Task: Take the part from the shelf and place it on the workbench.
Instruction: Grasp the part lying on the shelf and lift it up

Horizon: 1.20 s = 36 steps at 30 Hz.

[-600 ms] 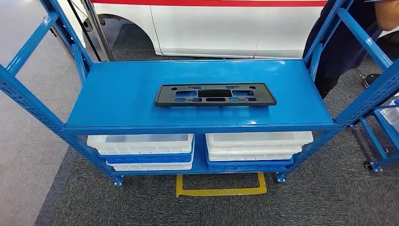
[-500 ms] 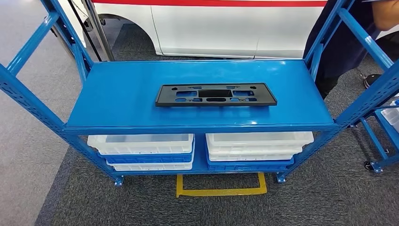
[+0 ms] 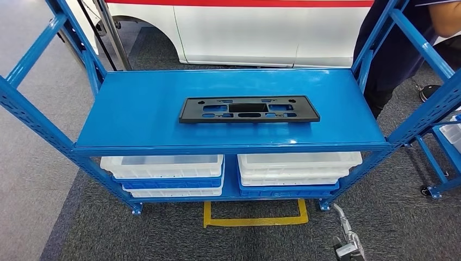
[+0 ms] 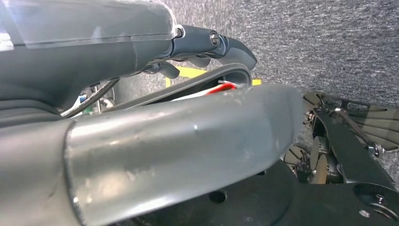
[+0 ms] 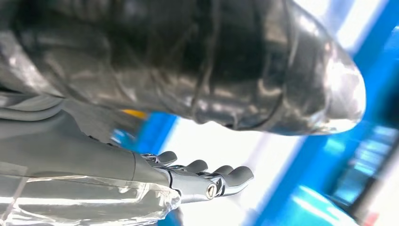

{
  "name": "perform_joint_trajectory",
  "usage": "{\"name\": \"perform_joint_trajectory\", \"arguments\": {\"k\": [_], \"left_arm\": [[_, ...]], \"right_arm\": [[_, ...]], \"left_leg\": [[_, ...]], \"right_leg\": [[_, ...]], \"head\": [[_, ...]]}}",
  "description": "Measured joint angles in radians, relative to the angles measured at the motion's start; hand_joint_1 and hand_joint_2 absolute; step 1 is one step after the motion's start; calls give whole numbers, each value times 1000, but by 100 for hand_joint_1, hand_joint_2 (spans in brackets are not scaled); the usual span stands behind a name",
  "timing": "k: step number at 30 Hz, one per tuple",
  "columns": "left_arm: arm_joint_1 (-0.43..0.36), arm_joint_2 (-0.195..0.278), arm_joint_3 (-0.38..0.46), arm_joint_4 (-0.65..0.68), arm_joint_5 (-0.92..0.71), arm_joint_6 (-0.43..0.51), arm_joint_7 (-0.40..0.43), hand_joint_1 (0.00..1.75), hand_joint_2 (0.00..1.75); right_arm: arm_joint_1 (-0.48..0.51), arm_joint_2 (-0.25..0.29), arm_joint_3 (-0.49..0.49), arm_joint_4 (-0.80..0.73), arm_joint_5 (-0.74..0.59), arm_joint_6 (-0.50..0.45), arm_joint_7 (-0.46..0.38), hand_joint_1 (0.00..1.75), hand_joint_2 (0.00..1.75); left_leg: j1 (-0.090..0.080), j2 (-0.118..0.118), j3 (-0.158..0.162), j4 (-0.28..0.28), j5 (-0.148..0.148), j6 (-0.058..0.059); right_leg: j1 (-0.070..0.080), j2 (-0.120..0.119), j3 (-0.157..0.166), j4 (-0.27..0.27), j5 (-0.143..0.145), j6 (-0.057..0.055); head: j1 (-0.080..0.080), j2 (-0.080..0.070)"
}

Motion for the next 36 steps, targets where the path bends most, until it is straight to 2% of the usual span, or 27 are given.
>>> {"name": "perform_joint_trajectory", "arguments": {"k": [6,19,23,27,31,36], "left_arm": [[-3,0,-9,1,0,0,-1,0,0],[-6,0,-33,2,-13,-14,2,0,0],[-9,1,-33,3,2,-20,0,0,0],[-12,3,-55,4,-28,-54,-9,0,0],[-13,6,-87,6,-51,-53,8,0,0],[-15,6,-115,6,-60,-60,25,0,0]], "right_arm": [[44,-36,0,-145,-6,0,-9,0,0],[69,-64,8,-255,3,10,-56,0,0],[-6,-64,90,-246,57,-6,-51,0,0],[-114,-75,185,-248,40,-33,-42,0,0],[-173,-118,203,-296,10,-21,-15,0,0],[-276,-144,230,-301,20,11,16,0,0]], "left_leg": [[0,0,0,0,0,0],[0,0,-1,0,0,0],[0,3,-1,-1,0,0],[0,4,1,0,1,1],[0,4,1,0,1,1],[0,4,0,0,1,2]], "right_leg": [[0,0,0,0,0,0],[0,0,1,0,0,0],[0,3,1,0,0,0],[0,2,1,1,0,1],[0,3,1,1,1,1],[0,3,1,1,1,1]], "head": [[0,0],[0,0],[0,0],[0,0],[0,0],[0,0]]}}
